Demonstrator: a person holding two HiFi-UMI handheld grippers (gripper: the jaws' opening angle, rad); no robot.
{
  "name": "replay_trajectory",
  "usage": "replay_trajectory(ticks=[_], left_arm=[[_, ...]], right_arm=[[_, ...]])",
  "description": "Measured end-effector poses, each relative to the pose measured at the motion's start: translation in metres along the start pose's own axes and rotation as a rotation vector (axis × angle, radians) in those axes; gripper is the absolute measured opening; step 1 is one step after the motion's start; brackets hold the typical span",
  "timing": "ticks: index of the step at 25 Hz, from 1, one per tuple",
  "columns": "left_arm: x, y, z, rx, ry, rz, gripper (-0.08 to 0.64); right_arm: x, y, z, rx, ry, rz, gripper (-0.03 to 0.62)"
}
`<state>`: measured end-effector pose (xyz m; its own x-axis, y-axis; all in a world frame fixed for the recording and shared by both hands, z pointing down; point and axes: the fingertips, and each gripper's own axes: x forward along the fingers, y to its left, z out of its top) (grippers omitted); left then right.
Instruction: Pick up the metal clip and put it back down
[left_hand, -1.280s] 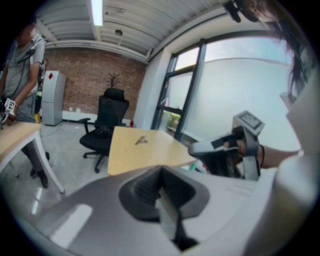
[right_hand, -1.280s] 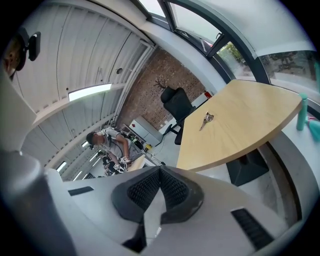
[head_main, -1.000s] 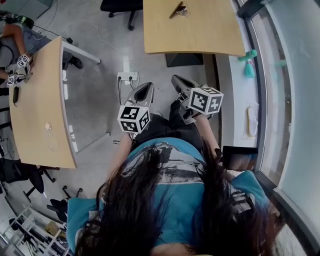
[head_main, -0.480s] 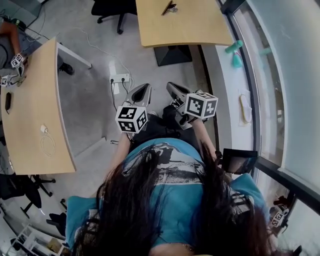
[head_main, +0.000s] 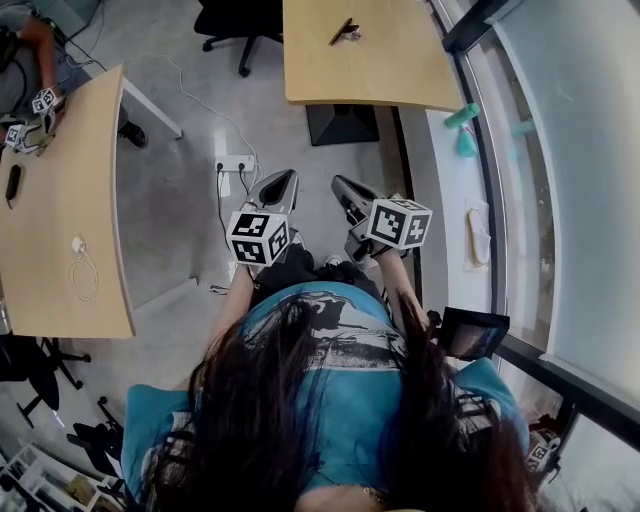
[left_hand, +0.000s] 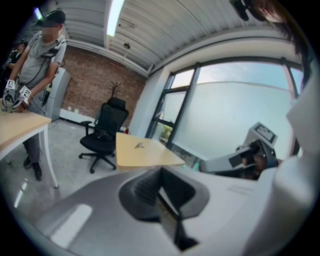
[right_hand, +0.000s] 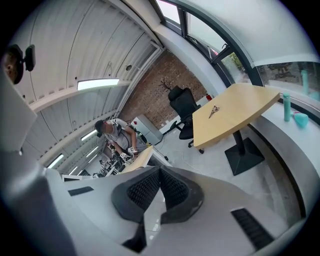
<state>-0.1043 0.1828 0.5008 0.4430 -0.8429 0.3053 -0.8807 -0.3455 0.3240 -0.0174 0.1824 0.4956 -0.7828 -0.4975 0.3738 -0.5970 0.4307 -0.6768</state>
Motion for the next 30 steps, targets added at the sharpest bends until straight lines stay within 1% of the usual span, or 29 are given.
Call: replay_trajectory(ticks=[4, 10, 17, 23, 30], left_arm=[[0.004, -0.015, 0.000, 0.006, 0.005, -0.002, 0.003], [0.006, -0.050, -0.004, 0.047, 0.019, -0.018, 0.003], [0.003, -0.059, -0.004, 0.050, 0.022, -0.004, 0.003], [0.013, -0.078, -0.010, 0.064, 0.037, -0.026, 0.003], [0.014, -0.081, -0.007, 0.066, 0.026, -0.023, 0.003]], right_arm=[[-0.015, -0.005, 0.000, 0.004, -0.005, 0.009, 0.014], [-0.043, -0.023, 0.005, 0.014, -0.028, 0.001, 0.014], [-0.059, -0.029, 0.007, 0.011, -0.046, -0.001, 0.014], [-0.069, -0.040, 0.006, 0.007, -0.033, -0.006, 0.014], [-0.072, -0.041, 0.007, 0.000, -0.034, -0.003, 0.014]])
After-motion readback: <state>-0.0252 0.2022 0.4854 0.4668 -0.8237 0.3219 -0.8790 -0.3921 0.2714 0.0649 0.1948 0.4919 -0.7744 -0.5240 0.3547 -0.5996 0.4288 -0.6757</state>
